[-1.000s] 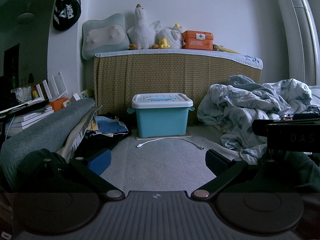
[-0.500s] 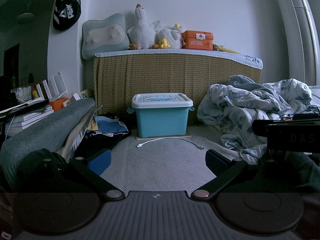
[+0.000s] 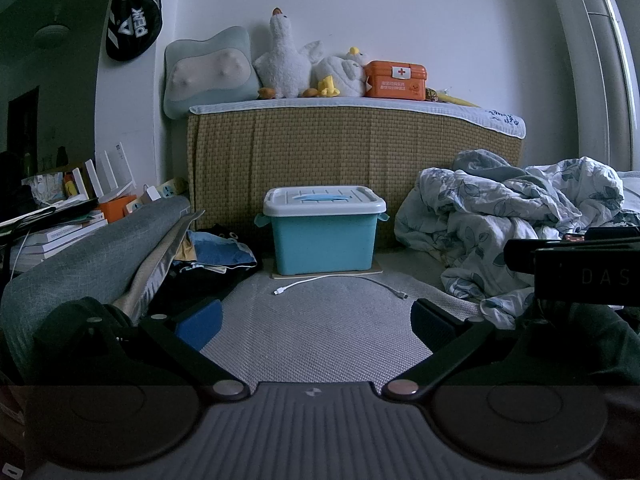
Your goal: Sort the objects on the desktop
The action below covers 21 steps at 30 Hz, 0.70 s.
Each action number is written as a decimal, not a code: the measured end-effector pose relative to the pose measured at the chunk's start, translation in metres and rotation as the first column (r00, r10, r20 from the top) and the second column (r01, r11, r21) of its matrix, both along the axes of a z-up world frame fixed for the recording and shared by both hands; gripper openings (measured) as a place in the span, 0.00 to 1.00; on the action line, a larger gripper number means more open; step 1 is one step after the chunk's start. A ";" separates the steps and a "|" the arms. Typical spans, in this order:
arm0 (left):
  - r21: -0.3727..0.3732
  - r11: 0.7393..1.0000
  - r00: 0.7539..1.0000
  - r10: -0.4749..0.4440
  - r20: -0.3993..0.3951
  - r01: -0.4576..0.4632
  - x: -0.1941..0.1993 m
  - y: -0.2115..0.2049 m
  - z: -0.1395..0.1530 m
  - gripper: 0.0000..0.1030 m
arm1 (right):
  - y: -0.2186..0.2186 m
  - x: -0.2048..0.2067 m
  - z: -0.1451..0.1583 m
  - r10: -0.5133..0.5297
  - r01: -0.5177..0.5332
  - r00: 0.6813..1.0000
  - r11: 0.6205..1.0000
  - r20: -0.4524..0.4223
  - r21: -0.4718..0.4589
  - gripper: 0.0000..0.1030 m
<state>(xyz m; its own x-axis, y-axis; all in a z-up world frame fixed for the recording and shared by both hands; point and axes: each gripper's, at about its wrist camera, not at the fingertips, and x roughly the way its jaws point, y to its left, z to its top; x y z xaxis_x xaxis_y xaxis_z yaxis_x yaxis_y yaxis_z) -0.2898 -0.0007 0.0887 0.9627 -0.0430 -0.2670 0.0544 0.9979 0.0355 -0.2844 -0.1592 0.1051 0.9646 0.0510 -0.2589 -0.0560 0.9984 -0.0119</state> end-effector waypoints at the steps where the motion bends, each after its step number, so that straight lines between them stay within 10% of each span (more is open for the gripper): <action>1: 0.000 1.000 1.000 0.000 0.000 0.000 0.000 0.000 0.000 1.00 | 0.000 0.000 0.000 0.000 0.000 1.000 1.000 0.000 0.000 0.88; 21: 0.000 1.000 1.000 -0.001 0.001 0.001 0.000 0.001 -0.001 1.00 | 0.002 0.000 0.001 0.001 -0.001 1.000 1.000 -0.002 -0.002 0.88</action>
